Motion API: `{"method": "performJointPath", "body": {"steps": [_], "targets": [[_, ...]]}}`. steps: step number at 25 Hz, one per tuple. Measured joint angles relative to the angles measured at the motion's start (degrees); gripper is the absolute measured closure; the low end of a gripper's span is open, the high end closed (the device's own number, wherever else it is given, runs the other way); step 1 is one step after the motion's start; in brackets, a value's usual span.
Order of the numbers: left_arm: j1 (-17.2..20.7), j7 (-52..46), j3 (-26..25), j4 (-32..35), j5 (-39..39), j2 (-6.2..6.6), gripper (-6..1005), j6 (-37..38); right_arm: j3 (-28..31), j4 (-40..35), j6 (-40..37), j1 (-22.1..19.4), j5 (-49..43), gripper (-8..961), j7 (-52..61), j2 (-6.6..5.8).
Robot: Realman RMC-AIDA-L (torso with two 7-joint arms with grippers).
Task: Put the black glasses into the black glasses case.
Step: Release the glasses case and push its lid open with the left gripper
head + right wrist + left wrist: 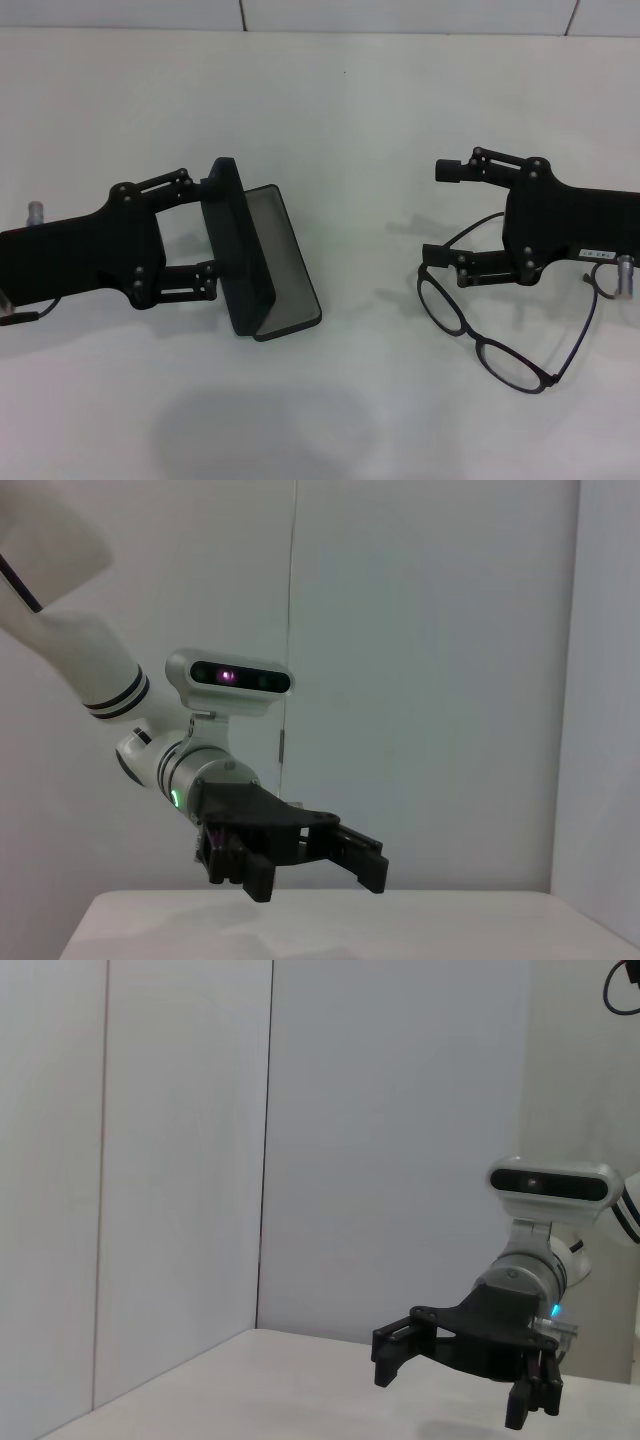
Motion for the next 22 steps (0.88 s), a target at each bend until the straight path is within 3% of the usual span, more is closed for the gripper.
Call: {"method": "performJointPath", "body": {"steps": [14, 19, 22], "targets": [[-0.3, -2.1, -0.2, -0.1, -2.1, -0.26, 127, -0.1, 0.5, 0.0, 0.0, -0.4, 0.0, 62, 0.0, -0.08], [-3.2, -15.2, 1.7, -3.4, -7.2, 0.11, 127, -1.4, 0.6, -0.5, 0.3, -1.0, 0.1, 63, -0.1, -0.23], [-7.3, -28.8, 8.3, -8.8, -8.9, 0.34, 127, -2.0, 0.6, -0.9, 0.2, -1.7, 0.3, 63, -0.1, -0.43]]}}
